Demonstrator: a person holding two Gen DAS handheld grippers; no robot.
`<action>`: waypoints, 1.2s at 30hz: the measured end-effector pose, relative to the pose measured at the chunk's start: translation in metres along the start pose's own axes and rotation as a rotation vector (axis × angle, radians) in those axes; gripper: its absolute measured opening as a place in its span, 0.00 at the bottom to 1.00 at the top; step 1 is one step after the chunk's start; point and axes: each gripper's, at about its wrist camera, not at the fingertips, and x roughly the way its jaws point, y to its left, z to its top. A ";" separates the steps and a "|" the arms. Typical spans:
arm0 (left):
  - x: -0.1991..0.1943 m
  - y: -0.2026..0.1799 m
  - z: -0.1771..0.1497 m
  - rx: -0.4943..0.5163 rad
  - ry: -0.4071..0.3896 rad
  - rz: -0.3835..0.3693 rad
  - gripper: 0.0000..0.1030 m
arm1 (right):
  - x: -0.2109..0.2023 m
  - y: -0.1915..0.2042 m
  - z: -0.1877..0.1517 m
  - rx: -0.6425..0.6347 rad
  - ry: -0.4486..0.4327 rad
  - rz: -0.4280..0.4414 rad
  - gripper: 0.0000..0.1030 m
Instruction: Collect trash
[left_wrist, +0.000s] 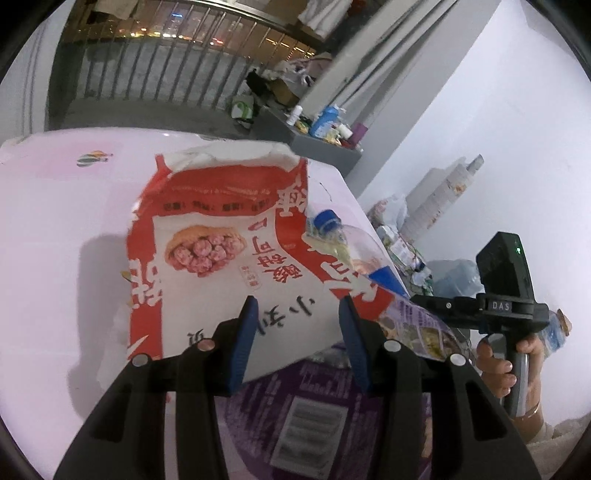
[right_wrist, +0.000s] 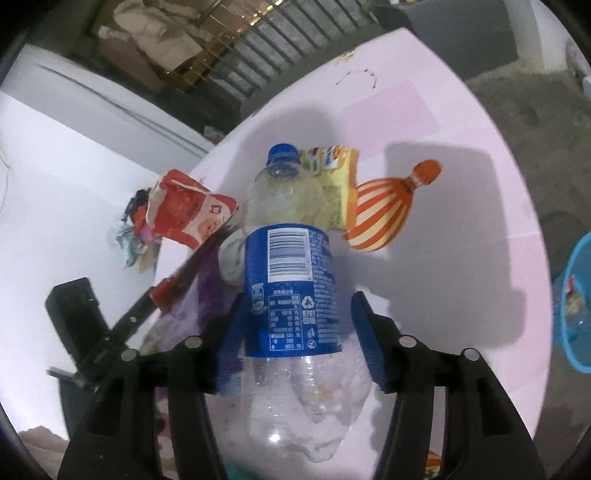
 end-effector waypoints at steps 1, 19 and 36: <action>-0.002 -0.001 0.000 0.002 -0.008 0.006 0.43 | -0.002 -0.001 0.000 -0.001 -0.010 -0.004 0.59; -0.026 0.003 0.008 0.016 -0.087 0.047 0.44 | -0.022 -0.020 -0.002 0.043 -0.133 0.006 0.71; -0.065 -0.014 -0.013 0.098 -0.078 -0.069 0.61 | -0.113 -0.036 -0.039 -0.004 -0.324 0.043 0.72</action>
